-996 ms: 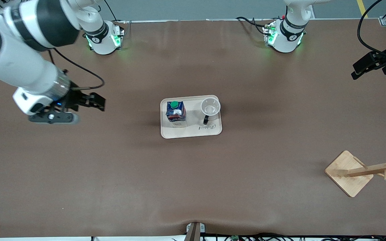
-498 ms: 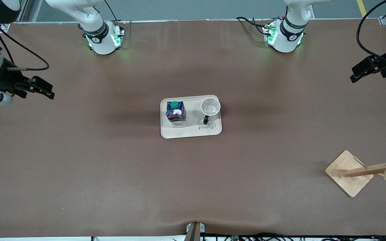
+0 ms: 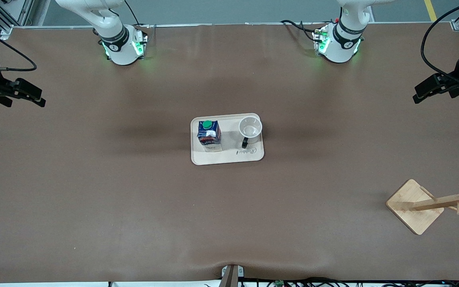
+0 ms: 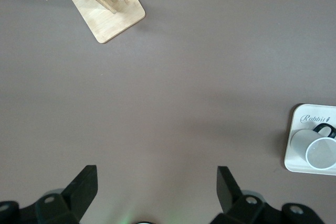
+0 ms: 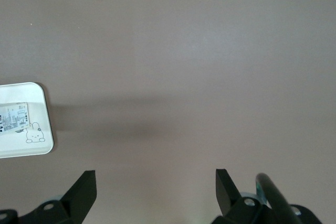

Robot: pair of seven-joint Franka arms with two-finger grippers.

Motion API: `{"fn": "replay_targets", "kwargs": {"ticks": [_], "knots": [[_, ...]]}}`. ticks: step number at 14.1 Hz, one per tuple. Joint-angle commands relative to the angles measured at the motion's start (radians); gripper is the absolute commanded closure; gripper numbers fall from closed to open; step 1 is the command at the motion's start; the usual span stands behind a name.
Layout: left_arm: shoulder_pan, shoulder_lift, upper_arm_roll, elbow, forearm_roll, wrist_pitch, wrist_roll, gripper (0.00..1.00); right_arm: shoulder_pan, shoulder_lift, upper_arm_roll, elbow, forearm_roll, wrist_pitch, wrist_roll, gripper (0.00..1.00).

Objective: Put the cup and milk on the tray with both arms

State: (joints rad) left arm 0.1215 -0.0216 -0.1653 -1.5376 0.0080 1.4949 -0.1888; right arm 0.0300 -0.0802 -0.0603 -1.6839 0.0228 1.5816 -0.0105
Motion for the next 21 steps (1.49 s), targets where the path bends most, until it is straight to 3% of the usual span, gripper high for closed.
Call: {"fn": "replay_targets", "kwargs": {"ticks": [1,21], "knots": [[-0.003,0.008,0.0,0.028,0.003,-0.016,0.002,0.0,-0.024,0.005,0.013,0.064,-0.012,-0.029,-0.006,0.0],[0.003,-0.001,0.0,0.04,0.003,-0.016,-0.006,0.0,-0.05,0.031,0.013,0.121,-0.014,-0.061,-0.005,0.0]]}}
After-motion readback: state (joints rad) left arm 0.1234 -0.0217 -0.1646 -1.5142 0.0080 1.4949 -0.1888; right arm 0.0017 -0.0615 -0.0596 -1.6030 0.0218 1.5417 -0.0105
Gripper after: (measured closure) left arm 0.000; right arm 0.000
